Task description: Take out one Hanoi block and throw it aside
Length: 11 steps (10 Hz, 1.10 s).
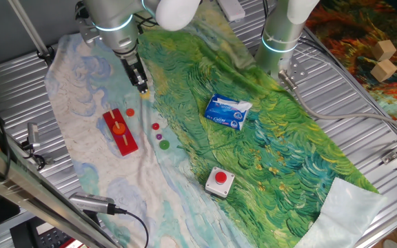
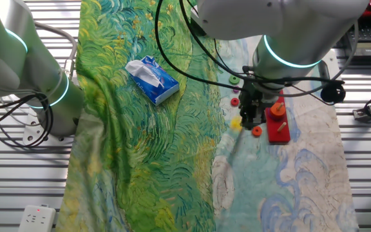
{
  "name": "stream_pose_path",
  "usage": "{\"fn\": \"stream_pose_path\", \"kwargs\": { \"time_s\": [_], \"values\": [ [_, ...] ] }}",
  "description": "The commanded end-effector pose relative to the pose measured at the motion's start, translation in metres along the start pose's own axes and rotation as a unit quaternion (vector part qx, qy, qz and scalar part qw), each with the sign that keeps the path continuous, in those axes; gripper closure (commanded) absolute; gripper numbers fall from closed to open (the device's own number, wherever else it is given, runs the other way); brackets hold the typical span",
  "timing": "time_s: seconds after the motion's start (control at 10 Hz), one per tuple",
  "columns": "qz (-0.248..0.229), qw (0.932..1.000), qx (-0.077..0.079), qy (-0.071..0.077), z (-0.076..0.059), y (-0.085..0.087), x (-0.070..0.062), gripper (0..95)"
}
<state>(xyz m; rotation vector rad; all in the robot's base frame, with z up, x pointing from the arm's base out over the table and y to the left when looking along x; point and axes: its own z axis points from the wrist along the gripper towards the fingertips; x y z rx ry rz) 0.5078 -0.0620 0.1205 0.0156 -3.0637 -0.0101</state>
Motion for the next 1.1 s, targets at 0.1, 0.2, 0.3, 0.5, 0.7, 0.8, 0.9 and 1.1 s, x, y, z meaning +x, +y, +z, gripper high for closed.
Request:
{"fn": "stream_pose_path", "kwargs": {
  "time_s": [0.1, 0.2, 0.3, 0.5, 0.7, 0.8, 0.9, 1.1],
  "values": [
    [0.000, 1.0000, 0.001, -0.005, -0.0001, 0.0000, 0.0004, 0.0],
    [0.002, 1.0000, 0.002, -0.008, -0.0001, 0.0001, 0.0003, 0.0],
    [0.000, 0.9999, 0.003, -0.014, 0.0002, 0.0004, 0.0001, 0.0],
    [-0.008, 0.9997, 0.003, -0.022, 0.0014, 0.0020, -0.0006, 19.0],
    [-0.004, 0.9998, 0.003, -0.021, 0.0014, 0.0020, -0.0005, 57.0],
    [-0.009, 0.9998, 0.004, -0.020, 0.0018, 0.0021, 0.0004, 57.0],
    [-0.011, 0.9997, 0.003, -0.020, 0.0019, 0.0022, 0.0007, 95.0],
    [-0.003, 0.9998, 0.001, -0.019, 0.0019, 0.0022, 0.0007, 95.0]
  ]
}}
